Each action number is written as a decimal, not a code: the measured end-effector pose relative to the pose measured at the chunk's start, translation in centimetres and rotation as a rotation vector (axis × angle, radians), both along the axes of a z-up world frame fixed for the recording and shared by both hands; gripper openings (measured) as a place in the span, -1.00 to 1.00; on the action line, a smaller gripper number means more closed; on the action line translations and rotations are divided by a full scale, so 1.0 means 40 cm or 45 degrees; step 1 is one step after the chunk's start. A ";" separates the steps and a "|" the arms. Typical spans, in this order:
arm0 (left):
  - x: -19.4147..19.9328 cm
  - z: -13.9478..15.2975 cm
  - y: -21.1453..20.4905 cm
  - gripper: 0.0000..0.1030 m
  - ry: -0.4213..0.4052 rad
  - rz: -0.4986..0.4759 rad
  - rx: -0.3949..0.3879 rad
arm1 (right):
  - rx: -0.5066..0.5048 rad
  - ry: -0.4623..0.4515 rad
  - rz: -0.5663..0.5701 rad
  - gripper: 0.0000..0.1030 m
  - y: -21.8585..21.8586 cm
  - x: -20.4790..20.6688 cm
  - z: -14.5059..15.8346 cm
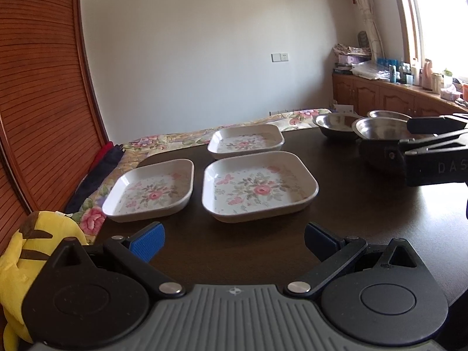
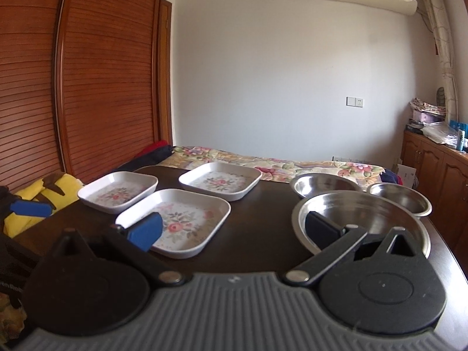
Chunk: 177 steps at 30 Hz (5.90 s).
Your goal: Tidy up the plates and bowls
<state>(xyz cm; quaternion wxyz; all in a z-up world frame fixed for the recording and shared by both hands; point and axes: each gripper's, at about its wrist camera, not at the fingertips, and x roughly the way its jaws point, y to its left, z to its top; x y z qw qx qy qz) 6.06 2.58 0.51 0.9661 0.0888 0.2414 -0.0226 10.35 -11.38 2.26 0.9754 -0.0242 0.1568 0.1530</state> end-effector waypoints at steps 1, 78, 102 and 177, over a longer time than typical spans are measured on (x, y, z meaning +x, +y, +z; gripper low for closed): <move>0.005 0.002 0.003 1.00 -0.005 -0.005 -0.001 | -0.004 0.005 0.008 1.00 0.004 0.007 0.002; 0.320 -0.068 0.141 -0.69 0.249 -0.084 -0.253 | -0.059 0.394 0.202 -0.44 0.091 0.287 -0.096; 0.152 -0.031 0.151 -0.72 0.223 -0.105 -0.327 | 0.050 0.405 0.232 -0.51 0.072 0.173 -0.074; 0.131 -0.003 0.321 -0.56 0.139 0.022 -0.318 | -0.052 0.259 0.352 -0.32 0.187 0.152 0.007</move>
